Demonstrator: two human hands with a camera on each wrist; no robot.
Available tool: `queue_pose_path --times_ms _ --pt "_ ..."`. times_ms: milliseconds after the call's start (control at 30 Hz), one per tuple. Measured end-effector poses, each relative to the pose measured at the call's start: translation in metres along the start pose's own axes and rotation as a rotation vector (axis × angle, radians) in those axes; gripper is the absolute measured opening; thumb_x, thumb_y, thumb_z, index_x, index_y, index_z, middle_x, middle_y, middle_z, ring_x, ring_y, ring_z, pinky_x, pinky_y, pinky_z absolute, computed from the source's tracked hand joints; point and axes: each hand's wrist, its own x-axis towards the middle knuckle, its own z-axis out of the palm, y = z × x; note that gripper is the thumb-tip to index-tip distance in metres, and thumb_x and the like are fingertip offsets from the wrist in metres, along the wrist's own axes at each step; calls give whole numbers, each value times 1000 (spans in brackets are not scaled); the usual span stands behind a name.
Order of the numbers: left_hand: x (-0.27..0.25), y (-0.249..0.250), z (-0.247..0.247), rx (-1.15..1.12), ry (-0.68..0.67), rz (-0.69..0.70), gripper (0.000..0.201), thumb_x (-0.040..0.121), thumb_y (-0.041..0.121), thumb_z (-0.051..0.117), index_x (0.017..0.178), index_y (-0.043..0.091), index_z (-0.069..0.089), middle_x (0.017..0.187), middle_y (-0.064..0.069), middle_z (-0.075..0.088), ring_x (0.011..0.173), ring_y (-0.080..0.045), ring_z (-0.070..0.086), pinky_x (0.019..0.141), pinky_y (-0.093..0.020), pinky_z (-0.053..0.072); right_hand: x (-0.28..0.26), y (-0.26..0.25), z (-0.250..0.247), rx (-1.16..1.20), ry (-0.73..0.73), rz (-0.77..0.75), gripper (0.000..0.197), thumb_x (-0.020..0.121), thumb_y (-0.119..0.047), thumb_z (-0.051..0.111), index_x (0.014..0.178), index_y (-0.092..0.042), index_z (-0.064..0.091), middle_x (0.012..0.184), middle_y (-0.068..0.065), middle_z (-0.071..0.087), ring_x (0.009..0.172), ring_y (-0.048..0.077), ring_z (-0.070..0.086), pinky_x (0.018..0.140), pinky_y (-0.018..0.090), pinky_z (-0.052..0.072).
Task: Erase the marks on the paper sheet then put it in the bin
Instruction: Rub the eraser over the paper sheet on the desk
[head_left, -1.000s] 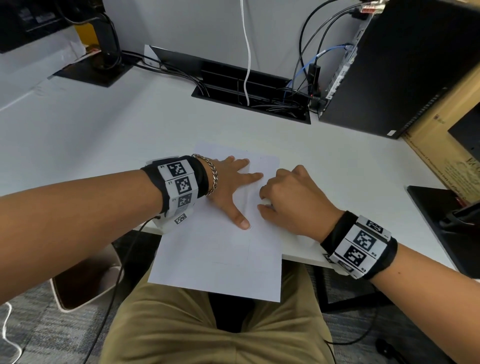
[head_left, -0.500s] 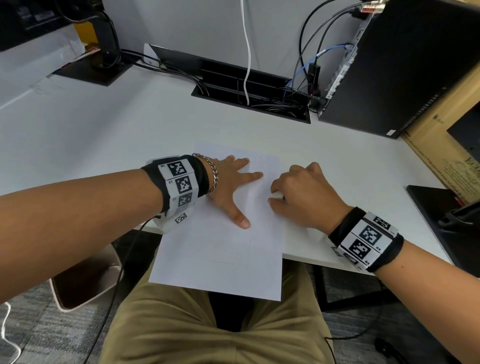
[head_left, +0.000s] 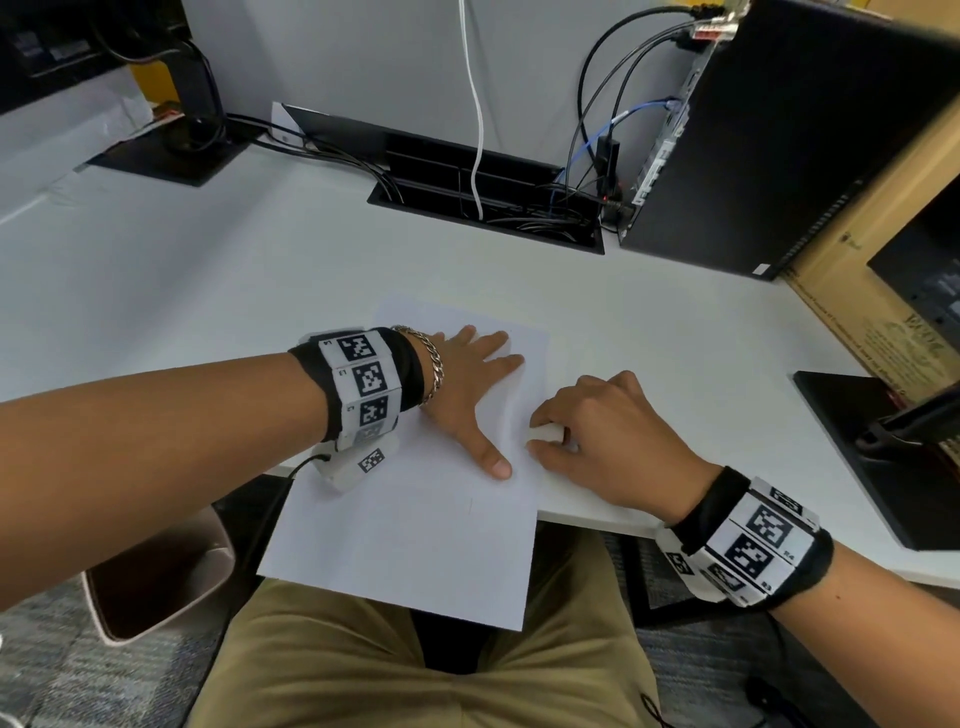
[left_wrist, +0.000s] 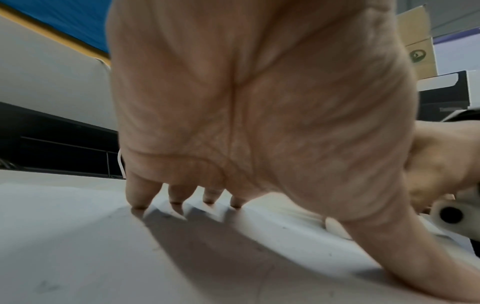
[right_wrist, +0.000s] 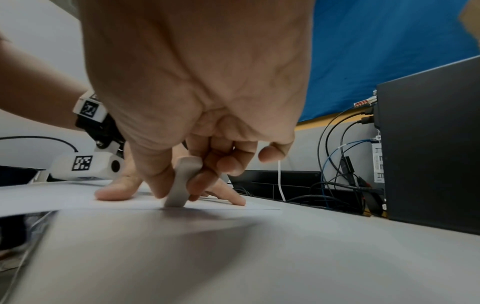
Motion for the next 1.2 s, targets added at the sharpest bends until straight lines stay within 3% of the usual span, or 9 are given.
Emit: queue_pose_path --times_ms 200,333,533,700,833,1033,1133,1200 --pt "2 2 4 -5 6 14 150 58 97 67 163 35 -21 171 6 -28 159 -29 -21 129 -59 0 16 10 -7 -26 -40 -16 35 97 -55 54 122 -35 68 89 -23 54 98 5 49 93 37 29" --pt "3 2 4 -19 10 15 151 57 97 68 163 37 -20 171 7 -27 159 -29 -20 129 -58 -1 37 17 -12 -128 -16 16 31 96 -51 54 115 -32 70 96 -15 66 101 11 53 90 39 29" --pt "6 1 6 -5 2 9 151 57 98 67 162 37 -24 170 7 -30 159 -30 -22 128 -59 -2 28 12 -13 -115 -121 -142 29 96 -53 54 110 -34 70 84 -14 62 94 9 52 91 37 31" --pt "5 2 4 0 -2 2 151 56 98 66 161 39 -24 170 8 -30 159 -29 -21 128 -60 -1 43 16 -20 -187 -79 -72 28 94 -50 52 101 -30 71 82 -13 63 91 11 51 92 41 33" --pt "5 1 5 15 -2 -1 152 55 99 65 161 38 -25 170 8 -30 159 -29 -21 128 -60 0 31 0 -13 -226 -126 -172 30 94 -50 47 86 -30 68 72 -10 57 84 10 50 87 38 33" --pt "8 1 6 24 -8 -9 153 54 101 64 160 39 -26 169 9 -31 159 -29 -20 128 -62 3 42 6 -18 -196 -81 -70 25 93 -47 53 89 -28 68 73 -11 59 83 11 49 88 39 32" --pt "8 0 7 17 1 0 153 54 101 64 161 38 -25 170 9 -31 159 -30 -21 128 -61 2 36 -9 -11 -162 -85 -141 23 92 -45 54 78 -28 61 67 -11 57 79 10 50 81 35 29" --pt "9 -1 7 17 0 2 153 53 102 63 161 38 -26 169 9 -31 159 -30 -21 128 -61 2 36 -10 -11 -135 -105 -158 23 92 -47 54 81 -30 64 67 -11 59 80 9 51 80 33 26"
